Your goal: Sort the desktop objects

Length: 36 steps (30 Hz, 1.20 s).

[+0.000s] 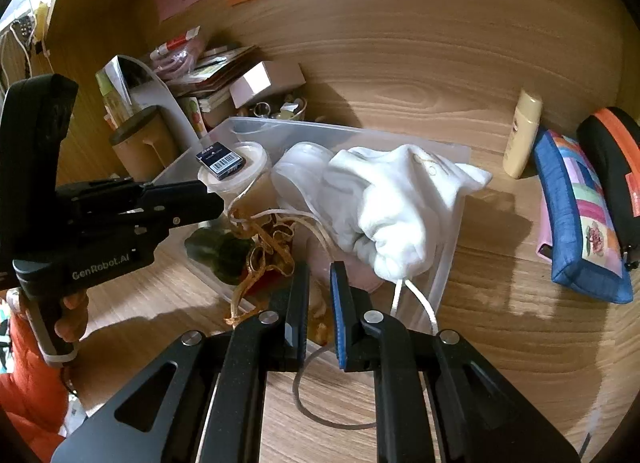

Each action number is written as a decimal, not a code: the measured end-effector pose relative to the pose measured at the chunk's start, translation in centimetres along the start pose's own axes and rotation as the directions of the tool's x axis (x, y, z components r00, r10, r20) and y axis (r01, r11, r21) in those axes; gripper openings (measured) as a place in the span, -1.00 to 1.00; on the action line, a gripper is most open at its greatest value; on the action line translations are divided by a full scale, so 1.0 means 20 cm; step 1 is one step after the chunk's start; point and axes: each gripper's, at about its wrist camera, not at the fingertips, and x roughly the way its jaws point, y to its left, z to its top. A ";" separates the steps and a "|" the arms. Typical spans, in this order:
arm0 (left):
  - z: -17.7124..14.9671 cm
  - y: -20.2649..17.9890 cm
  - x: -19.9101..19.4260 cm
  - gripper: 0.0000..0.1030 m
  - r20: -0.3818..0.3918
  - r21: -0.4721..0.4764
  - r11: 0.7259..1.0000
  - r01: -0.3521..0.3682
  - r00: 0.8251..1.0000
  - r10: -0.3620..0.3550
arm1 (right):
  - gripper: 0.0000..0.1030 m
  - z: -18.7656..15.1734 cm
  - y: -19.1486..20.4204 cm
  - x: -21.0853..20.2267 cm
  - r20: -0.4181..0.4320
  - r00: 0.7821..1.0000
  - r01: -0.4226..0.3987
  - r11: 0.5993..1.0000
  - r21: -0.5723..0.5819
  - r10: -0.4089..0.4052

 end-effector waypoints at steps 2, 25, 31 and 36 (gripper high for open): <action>-0.01 0.00 -0.01 -0.18 0.011 0.001 1.000 -0.011 1.000 0.011 | -0.81 0.00 0.00 -0.01 -0.001 1.000 0.004 1.000 -0.001 -0.004; -0.14 -0.04 -0.33 0.42 0.158 -0.056 0.995 -0.079 0.984 0.087 | -0.47 -0.05 0.11 -0.17 0.057 0.998 0.019 1.000 0.009 -0.019; -0.17 -0.07 -0.50 0.71 0.239 -0.048 0.992 -0.118 0.963 0.126 | -0.33 -0.09 0.18 -0.24 0.104 0.994 0.035 0.999 0.005 -0.035; -0.21 -0.09 -0.59 0.82 0.294 -0.084 0.970 -0.227 0.925 0.242 | -0.05 -0.12 0.24 -0.35 0.174 0.980 0.096 0.995 0.006 -0.095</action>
